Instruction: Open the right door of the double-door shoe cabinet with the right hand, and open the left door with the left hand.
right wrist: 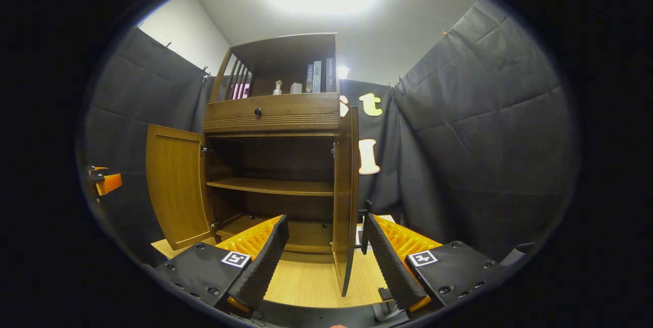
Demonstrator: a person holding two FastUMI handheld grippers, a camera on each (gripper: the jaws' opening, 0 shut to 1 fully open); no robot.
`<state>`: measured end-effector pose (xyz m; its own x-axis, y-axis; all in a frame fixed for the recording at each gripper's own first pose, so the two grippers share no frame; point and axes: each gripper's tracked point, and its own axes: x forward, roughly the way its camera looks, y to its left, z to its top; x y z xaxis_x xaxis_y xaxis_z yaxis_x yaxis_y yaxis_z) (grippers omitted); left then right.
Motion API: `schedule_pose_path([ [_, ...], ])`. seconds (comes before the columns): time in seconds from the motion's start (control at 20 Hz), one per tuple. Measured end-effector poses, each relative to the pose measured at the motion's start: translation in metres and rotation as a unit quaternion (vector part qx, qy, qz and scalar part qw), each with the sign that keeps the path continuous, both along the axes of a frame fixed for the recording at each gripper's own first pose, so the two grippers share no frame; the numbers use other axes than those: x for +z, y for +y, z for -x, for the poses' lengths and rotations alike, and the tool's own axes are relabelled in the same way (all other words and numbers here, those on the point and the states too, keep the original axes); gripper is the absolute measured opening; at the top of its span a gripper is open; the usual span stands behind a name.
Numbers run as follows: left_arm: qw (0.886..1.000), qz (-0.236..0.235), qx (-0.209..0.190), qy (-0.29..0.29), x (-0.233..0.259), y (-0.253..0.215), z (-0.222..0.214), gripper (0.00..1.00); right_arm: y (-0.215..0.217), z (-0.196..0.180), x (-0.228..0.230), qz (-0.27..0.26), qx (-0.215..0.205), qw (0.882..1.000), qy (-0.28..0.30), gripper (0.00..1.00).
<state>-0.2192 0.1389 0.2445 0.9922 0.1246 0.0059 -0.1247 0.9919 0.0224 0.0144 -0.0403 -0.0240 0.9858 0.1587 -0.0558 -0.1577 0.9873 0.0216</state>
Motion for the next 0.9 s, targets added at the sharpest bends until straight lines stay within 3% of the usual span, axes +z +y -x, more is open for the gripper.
schedule_pose_path([
  [0.25,1.000,-0.002,0.004,0.002,-0.0007,0.0005,-0.0016,0.97,0.0031,-0.0029,-0.0033,0.000,0.004,1.000,0.003,0.96],
  [0.3,1.000,-0.001,0.004,0.003,-0.0010,0.0007,-0.0020,0.97,0.0043,-0.0037,-0.0031,0.001,0.005,1.000,0.002,0.93],
  [0.45,1.000,-0.001,0.007,0.003,-0.0026,0.0036,-0.0040,0.97,0.0053,-0.0048,-0.0030,0.000,0.006,1.000,0.002,0.96],
  [0.9,1.000,-0.005,0.008,-0.002,-0.0011,-0.0004,-0.0048,0.97,0.0069,-0.0102,-0.0021,-0.001,0.006,1.000,0.000,0.93],
])
